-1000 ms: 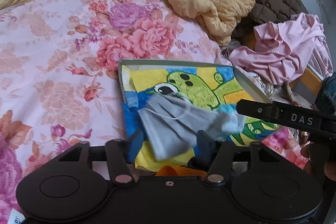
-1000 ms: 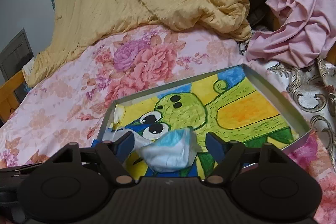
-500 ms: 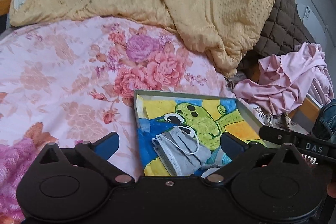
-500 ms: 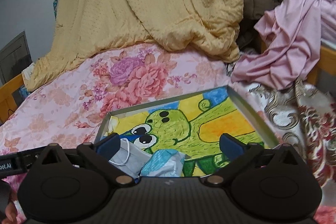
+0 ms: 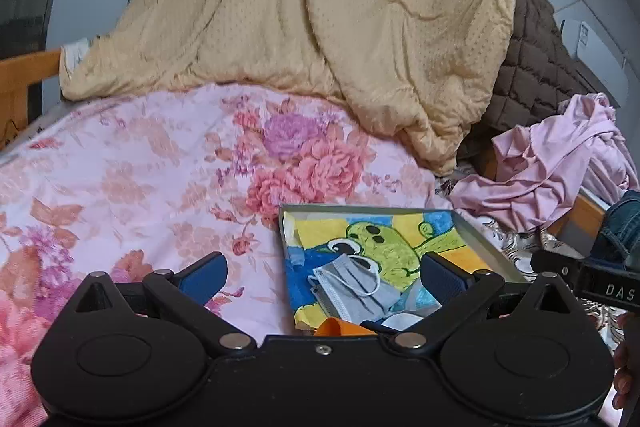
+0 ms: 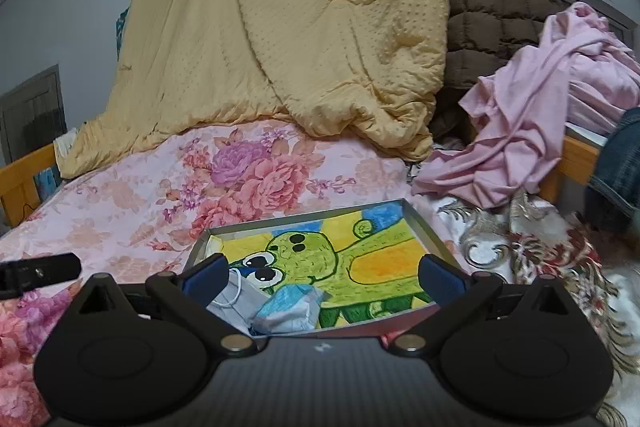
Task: Organize soft objects
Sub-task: 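Move both grippers back from the tray toward the pile of cloths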
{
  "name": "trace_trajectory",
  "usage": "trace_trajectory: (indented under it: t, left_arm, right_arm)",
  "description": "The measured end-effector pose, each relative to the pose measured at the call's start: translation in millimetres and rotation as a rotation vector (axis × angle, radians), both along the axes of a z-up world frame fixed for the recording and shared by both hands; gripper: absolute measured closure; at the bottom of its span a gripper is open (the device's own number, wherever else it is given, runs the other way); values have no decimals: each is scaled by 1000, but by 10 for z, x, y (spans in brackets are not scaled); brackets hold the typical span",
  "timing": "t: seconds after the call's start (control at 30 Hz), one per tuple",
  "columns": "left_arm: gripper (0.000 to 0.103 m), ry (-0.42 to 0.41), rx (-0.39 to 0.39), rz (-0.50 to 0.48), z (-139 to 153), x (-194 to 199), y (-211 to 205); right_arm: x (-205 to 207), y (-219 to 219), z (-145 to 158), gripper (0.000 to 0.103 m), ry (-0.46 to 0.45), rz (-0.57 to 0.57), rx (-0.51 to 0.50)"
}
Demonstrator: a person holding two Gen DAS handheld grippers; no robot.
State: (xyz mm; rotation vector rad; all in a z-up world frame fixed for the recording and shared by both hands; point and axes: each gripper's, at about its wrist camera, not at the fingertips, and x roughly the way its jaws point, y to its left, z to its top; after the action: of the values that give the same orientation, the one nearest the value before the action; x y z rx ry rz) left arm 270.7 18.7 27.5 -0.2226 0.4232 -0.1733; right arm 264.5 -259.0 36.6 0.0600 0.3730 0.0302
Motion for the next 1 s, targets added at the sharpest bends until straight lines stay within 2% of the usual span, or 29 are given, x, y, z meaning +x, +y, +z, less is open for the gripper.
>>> trace_trajectory:
  t: [0.23,0.5,1.0]
  left_arm:
    - [1,-22,15,-7,103,-419,-7]
    - [1,18,9,-21,30,-858,-19]
    - [1,101,82,-29,-200,-1424,-151]
  right_arm:
    - [-375,-164,60,0,-1,3,48]
    - [-777,-200,60,0,16,8,54]
    - [-1347,-211,-90,0,134,-3,107]
